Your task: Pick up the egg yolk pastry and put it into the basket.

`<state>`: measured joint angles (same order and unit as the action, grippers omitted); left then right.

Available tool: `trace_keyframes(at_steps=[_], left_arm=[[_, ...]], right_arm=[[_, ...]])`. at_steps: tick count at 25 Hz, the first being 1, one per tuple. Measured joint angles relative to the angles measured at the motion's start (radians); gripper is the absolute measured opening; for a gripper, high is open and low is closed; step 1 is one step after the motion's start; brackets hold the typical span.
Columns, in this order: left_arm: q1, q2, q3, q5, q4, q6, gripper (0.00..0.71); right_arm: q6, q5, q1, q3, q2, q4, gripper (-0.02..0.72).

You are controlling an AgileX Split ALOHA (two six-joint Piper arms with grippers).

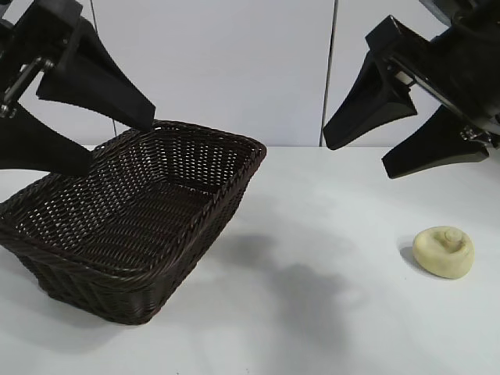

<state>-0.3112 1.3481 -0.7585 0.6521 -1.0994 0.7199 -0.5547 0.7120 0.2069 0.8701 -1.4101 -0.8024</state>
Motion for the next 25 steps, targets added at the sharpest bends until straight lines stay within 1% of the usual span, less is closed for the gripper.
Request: trace_keyframes(at_steps=[3,6,9,10,13,16,19,22,25], left_arm=[[0.0,0.0,0.0,-0.009,0.0,-0.003,0.605],[0.0,-0.006,0.0,-0.002,0.001,-0.075,0.605],[0.0,-0.034,-0.001,-0.01,0.039,-0.232,0.605],[0.0,-0.045,-0.006,-0.01,0.068,-0.312,0.605],[0.0,-0.053,-0.024,0.007,0.214,-0.566,0.605],[0.0,-0.053,-0.028,0.052,0.403,-0.819,0.605],[0.0,-0.053,-0.028,0.092,0.572,-1.007,0.605],[0.0,-0.053,-0.028,0.106,0.684,-1.167,0.605],[0.0,-0.053,-0.028,0.102,0.751,-1.298,0.605]], right_arm=[[0.004,0.0,0.0,0.0,0.0,0.0,0.561],[0.008,0.0,0.0,0.0,0.0,0.0,0.561],[0.009,0.0,0.0,0.0,0.0,0.0,0.561],[0.009,0.0,0.0,0.0,0.0,0.0,0.561],[0.009,-0.004,0.0,0.0,0.0,0.0,0.561],[0.009,-0.005,0.0,0.0,0.0,0.0,0.561],[0.01,-0.005,0.0,0.0,0.0,0.0,0.561],[0.012,-0.006,0.0,0.0,0.0,0.0,0.561],[0.012,-0.008,0.0,0.0,0.0,0.0,0.561]])
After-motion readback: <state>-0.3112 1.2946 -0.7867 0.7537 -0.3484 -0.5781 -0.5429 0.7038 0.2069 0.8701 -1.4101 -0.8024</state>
